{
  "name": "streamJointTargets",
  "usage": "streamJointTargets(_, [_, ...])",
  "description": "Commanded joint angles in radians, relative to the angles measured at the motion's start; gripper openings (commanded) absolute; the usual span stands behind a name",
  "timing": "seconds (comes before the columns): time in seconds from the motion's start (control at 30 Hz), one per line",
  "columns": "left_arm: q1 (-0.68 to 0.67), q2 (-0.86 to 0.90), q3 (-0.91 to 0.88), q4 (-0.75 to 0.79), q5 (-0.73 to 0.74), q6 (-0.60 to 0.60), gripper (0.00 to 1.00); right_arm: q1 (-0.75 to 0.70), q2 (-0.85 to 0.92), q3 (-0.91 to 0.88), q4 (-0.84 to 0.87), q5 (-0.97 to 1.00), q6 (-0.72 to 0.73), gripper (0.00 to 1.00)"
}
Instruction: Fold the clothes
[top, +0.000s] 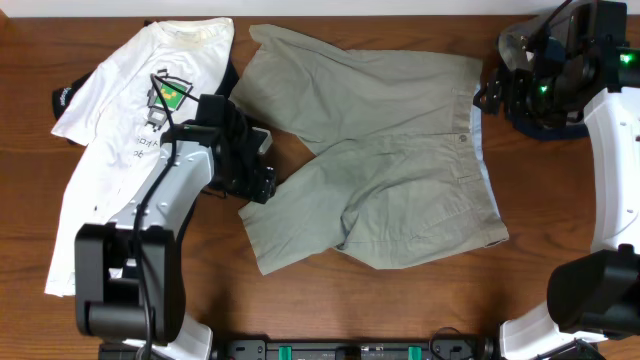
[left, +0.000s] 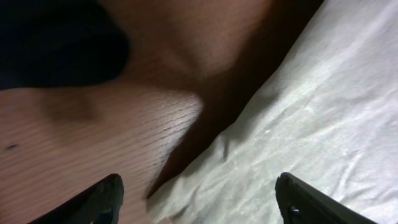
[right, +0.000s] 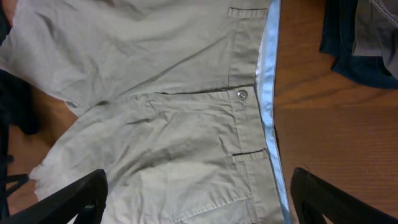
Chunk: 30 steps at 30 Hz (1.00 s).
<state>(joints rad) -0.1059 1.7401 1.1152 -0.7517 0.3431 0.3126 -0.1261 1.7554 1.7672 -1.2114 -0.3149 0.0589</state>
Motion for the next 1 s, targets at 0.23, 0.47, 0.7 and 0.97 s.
streamJointTargets(0.23, [0.004, 0.131, -0.010, -0.028, 0.106, 0.038, 0.65, 0.010, -0.002, 0.003, -0.001, -0.007, -0.015, 0.91])
streamJointTargets(0.47, [0.005, 0.144, -0.010, -0.020, 0.106, 0.036, 0.11, 0.011, -0.002, 0.003, -0.003, -0.007, -0.016, 0.90])
streamJointTargets(0.7, [0.005, 0.135, 0.085, -0.090, 0.105, -0.040, 0.06, 0.011, -0.002, 0.003, 0.000, -0.006, -0.016, 0.90])
streamJointTargets(0.97, [0.004, 0.055, 0.286, -0.171, 0.014, -0.077, 0.06, 0.011, -0.002, 0.003, -0.002, -0.003, -0.016, 0.90])
